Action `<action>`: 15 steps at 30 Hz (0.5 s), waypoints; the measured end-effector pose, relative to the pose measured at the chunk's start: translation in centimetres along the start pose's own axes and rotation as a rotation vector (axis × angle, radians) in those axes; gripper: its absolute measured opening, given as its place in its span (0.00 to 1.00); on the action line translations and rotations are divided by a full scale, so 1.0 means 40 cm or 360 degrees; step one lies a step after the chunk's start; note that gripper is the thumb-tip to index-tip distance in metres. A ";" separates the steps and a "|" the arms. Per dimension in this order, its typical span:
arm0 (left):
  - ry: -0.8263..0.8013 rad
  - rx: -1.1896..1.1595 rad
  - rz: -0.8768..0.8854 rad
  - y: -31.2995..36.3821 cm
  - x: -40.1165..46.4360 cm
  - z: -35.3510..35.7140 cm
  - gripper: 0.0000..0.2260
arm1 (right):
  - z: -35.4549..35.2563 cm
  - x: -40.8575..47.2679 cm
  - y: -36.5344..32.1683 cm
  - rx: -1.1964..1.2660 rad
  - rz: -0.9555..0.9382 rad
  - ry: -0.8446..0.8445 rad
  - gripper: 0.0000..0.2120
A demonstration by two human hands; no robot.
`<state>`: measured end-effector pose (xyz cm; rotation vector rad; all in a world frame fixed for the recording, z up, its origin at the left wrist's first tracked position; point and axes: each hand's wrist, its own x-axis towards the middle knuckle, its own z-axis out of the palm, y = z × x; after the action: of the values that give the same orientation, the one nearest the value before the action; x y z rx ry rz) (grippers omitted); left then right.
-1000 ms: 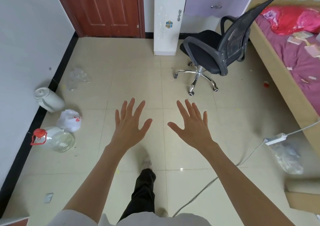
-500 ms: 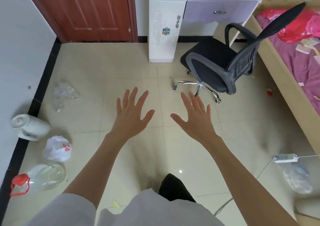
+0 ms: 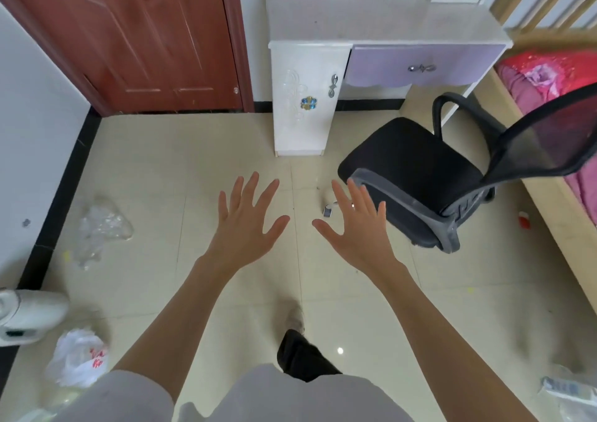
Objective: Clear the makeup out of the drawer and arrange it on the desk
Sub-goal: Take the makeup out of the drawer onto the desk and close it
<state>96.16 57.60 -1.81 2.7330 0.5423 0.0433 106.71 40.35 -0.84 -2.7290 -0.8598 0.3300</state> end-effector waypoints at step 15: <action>-0.0061 0.0023 0.0131 -0.062 0.659 -0.040 0.36 | -0.107 0.602 0.034 0.0037 0.0094 0.0008 0.36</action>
<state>119.50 70.18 -2.20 2.7633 0.4214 0.0076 127.90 52.63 -0.53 -2.7369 -0.7702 0.3428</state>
